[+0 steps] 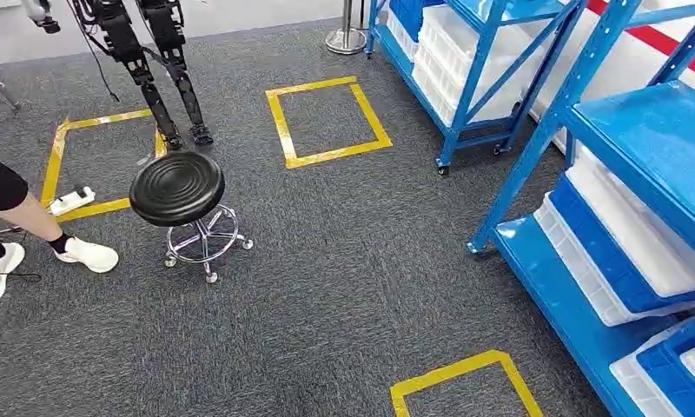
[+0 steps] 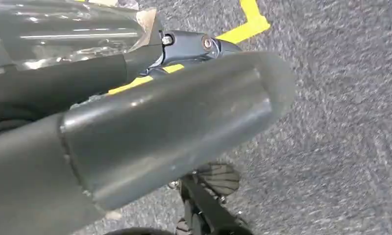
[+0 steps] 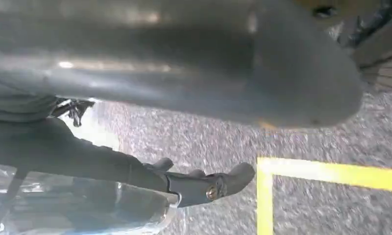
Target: Take the parts from the cabinet and place them on the table.
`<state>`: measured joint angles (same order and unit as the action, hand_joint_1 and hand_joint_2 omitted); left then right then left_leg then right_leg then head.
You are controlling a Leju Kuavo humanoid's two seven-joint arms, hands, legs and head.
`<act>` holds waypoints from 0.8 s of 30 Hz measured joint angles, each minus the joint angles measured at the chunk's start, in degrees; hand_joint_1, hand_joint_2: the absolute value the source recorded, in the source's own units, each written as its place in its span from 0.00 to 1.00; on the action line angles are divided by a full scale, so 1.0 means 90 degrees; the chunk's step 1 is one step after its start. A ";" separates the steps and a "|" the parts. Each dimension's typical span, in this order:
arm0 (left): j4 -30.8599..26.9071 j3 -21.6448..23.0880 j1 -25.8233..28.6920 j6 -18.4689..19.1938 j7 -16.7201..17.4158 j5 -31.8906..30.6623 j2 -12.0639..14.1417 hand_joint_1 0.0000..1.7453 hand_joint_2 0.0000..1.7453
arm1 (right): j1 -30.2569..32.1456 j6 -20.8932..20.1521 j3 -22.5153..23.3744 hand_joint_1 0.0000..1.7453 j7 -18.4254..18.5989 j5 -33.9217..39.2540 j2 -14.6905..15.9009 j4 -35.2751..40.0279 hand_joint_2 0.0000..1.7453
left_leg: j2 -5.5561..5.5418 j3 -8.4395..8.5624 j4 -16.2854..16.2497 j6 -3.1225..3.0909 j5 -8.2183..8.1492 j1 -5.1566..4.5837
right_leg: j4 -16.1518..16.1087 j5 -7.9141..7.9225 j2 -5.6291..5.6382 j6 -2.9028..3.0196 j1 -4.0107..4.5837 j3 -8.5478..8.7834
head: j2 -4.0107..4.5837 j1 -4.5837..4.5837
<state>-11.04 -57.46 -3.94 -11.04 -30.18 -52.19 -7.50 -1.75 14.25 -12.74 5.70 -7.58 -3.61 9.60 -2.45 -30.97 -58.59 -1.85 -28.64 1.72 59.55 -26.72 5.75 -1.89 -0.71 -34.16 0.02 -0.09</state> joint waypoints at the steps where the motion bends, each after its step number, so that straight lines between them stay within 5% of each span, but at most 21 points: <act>1: 0.0000 -0.0002 0.0007 0.0000 -0.0005 -0.0002 0.0002 0.00 0.00 | -0.0009 0.0000 -0.0002 0.00 0.0000 0.0002 -0.0002 0.0000 0.00 | 0.0081 0.0011 0.0018 -0.0058 -0.0004 -0.0007 | 0.0286 -0.0161 -0.0334 0.0033 0.0023 -0.0174 | 0.0000 -0.0038; 3: 0.0000 -0.0002 0.0019 0.0002 -0.0007 -0.0005 0.0007 0.00 0.00 | -0.0025 0.0000 -0.0002 0.00 -0.0007 0.0005 -0.0005 0.0000 0.00 | 0.0299 0.0007 0.0018 -0.0079 -0.0012 -0.0038 | 0.1245 -0.0571 -0.0518 0.0093 0.0005 -0.0684 | 0.0000 -0.0061; 5: 0.0000 -0.0002 0.0018 0.0022 -0.0010 -0.0012 0.0007 0.00 0.00 | -0.0019 0.0002 -0.0002 0.00 -0.0015 0.0019 -0.0005 0.0000 0.00 | 0.0492 -0.0006 0.0017 -0.0083 -0.0017 -0.0059 | 0.1871 -0.0731 -0.0556 0.0052 -0.0032 -0.0987 | 0.0000 -0.0066; 6: 0.0000 -0.0002 0.0016 0.0032 -0.0012 -0.0031 0.0007 0.00 0.00 | -0.0012 0.0002 -0.0002 0.00 -0.0015 0.0036 -0.0005 0.0000 0.00 | 0.0578 -0.0006 0.0016 -0.0074 -0.0023 -0.0058 | 0.1780 -0.0677 -0.0573 0.0002 -0.0052 -0.0919 | 0.0000 -0.0058; 8: 0.0000 0.0000 0.0012 0.0044 -0.0017 -0.0075 0.0002 0.00 0.00 | 0.0005 0.0005 0.0000 0.00 -0.0015 0.0058 -0.0005 0.0000 0.00 | 0.0729 0.0017 0.0015 -0.0033 -0.0047 -0.0047 | 0.0814 -0.0318 -0.0697 -0.0135 -0.0104 -0.0364 | 0.0000 -0.0066; 9: 0.0000 0.0000 0.0011 0.0058 -0.0020 -0.0080 0.0000 0.00 0.00 | -0.0005 0.0005 0.0000 0.00 -0.0017 0.0063 -0.0007 0.0000 0.00 | 0.0796 0.0054 0.0008 0.0001 -0.0067 -0.0043 | 0.0204 -0.0150 -0.0922 -0.0180 -0.0133 -0.0003 | 0.0000 -0.0075; 10: -0.0005 0.0000 0.0012 0.0061 -0.0020 -0.0085 0.0007 0.00 0.00 | -0.0030 0.0005 0.0000 0.00 -0.0015 0.0070 -0.0024 0.0002 0.00 | 0.0850 0.0070 0.0003 0.0056 -0.0099 -0.0084 | -0.0055 -0.0133 -0.1228 -0.0142 -0.0109 0.0126 | 0.0000 -0.0083; 11: -0.0005 0.0000 0.0011 0.0061 -0.0022 -0.0087 0.0007 0.00 0.00 | -0.0054 0.0012 0.0000 0.00 -0.0017 0.0080 -0.0022 0.0002 0.00 | 0.0923 0.0100 -0.0006 0.0119 -0.0139 -0.0102 | -0.0076 -0.0092 -0.1162 -0.0098 -0.0021 0.0159 | 0.0000 -0.0061; 14: -0.0007 0.0000 -0.0027 0.0068 -0.0020 -0.0090 0.0010 0.00 0.00 | -0.0034 0.0012 0.0000 0.00 -0.0015 0.0100 -0.0029 0.0000 0.00 | 0.1110 0.0192 0.0040 0.0209 -0.0141 -0.0055 | -0.0069 -0.0082 -0.0924 0.0027 -0.0007 0.0048 | 0.0000 -0.0039; 15: -0.0007 0.0002 -0.0032 0.0073 -0.0020 -0.0090 0.0000 0.00 0.00 | -0.0033 0.0017 0.0000 0.00 -0.0015 0.0102 -0.0024 0.0000 0.00 | 0.1045 0.0185 0.0005 0.0273 -0.0197 0.0000 | -0.0099 -0.0051 -0.0849 0.0101 -0.0120 0.0155 | -0.0002 -0.0051; 17: -0.0007 0.0002 -0.0032 0.0080 -0.0022 -0.0090 0.0000 0.00 0.00 | -0.0021 0.0017 0.0003 0.00 -0.0015 0.0104 -0.0022 0.0000 0.00 | 0.0465 -0.0060 -0.0587 0.0253 -0.0614 0.0011 | -0.0097 -0.0054 -0.0738 0.0200 -0.0076 0.0149 | 0.0000 0.0015; 18: -0.0005 0.0002 -0.0012 0.0092 -0.0020 -0.0090 -0.0005 0.00 0.00 | -0.0021 0.0017 0.0003 0.00 -0.0015 0.0112 -0.0024 0.0000 0.00 | 0.0334 -0.0347 -0.1189 0.0238 -0.0928 0.0008 | -0.0097 -0.0053 -0.0656 0.0251 -0.0045 0.0142 | -0.0002 0.0019; 20: -0.0005 0.0000 0.0018 0.0090 -0.0015 -0.0087 -0.0005 0.00 0.00 | -0.0018 0.0017 0.0003 0.00 -0.0017 0.0109 -0.0041 0.0000 0.00 | 0.0276 -0.0746 -0.1950 0.0213 -0.1158 0.0003 | -0.0094 -0.0051 -0.0470 0.0279 0.0020 0.0142 | -0.0002 0.0022; 22: -0.0005 0.0000 0.0017 0.0090 -0.0010 -0.0085 -0.0005 0.00 0.00 | -0.0008 0.0017 0.0003 0.00 -0.0017 0.0102 -0.0039 0.0000 0.00 | 0.0261 -0.0727 -0.1795 0.0163 -0.0901 -0.0009 | -0.0091 -0.0051 -0.0312 0.0279 0.0050 0.0167 | 0.0000 0.0019; 24: -0.0007 0.0000 0.0015 0.0087 -0.0003 -0.0083 -0.0005 0.00 0.00 | -0.0008 0.0017 0.0003 0.00 -0.0019 0.0095 -0.0041 0.0000 0.00 | 0.0075 -0.0204 -0.0604 0.0063 -0.0164 -0.0014 | -0.0088 -0.0051 -0.0093 0.0277 0.0066 0.0219 | 0.0000 0.0022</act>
<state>-11.10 -57.46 -3.81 -10.25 -30.21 -52.94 -7.54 -1.82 14.40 -12.72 5.53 -6.73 -3.98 9.60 -1.77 -32.81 -64.02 -1.28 -30.12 1.60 58.76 -27.18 4.91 0.60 -0.11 -32.19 0.02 0.11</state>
